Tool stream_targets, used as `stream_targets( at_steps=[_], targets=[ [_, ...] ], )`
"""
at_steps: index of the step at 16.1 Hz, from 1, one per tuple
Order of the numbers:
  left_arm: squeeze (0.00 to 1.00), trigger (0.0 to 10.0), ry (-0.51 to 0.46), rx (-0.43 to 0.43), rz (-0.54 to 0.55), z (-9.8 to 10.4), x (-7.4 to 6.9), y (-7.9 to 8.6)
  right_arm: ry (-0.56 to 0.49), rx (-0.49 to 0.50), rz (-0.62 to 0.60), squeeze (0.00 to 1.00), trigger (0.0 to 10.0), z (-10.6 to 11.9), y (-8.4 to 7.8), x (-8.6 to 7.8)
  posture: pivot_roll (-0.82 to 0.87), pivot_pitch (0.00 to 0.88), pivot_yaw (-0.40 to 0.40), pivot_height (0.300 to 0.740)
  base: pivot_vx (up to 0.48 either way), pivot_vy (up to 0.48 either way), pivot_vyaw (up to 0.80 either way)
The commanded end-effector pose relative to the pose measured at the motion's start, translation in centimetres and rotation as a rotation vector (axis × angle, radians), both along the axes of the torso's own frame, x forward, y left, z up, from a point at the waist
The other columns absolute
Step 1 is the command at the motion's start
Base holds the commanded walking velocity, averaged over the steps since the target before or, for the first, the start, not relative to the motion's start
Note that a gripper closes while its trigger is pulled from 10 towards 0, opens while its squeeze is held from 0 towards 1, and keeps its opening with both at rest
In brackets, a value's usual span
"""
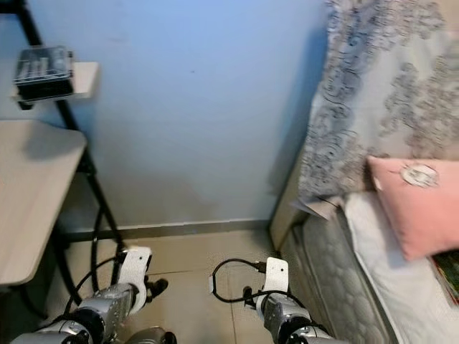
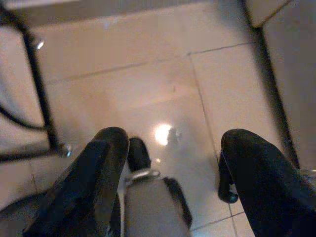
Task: Clean up the room
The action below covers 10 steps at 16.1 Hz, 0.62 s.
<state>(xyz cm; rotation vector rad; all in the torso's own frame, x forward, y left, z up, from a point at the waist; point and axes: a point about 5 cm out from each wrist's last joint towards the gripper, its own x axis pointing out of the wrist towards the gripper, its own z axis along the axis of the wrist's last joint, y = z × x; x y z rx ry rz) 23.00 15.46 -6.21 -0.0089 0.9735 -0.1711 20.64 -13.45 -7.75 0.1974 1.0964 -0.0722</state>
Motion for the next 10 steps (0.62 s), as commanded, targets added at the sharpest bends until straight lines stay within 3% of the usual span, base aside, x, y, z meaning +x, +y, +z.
stream_targets(
  at_steps=[1, 6, 10],
  targets=[
    [0.00, 10.0, -0.045, -0.021, -0.044, 0.7, 1.0, -0.8, -0.011, -0.014, -0.008, 0.00, 10.0, 0.1, -0.3, 0.1, 0.04, 0.000, -0.023, 0.714, 0.000, 0.000, 0.00],
    [0.00, 10.0, -0.029, -0.071, -0.030, 0.3, 0.4, -2.0, -0.047, -0.012, -0.013, 0.00, 10.0, 0.3, -0.6, 0.5, 0.02, 0.000, -0.022, 0.714, 0.000, 0.000, 0.00],
    [0.00, 10.0, -0.028, -0.073, -0.021, 0.2, 0.4, -2.0, -0.048, -0.013, -0.012, 0.00, 10.0, 0.3, -0.7, 0.5, 0.02, 0.000, -0.022, 0.714, 0.000, 0.000, 0.00]
  ],
)
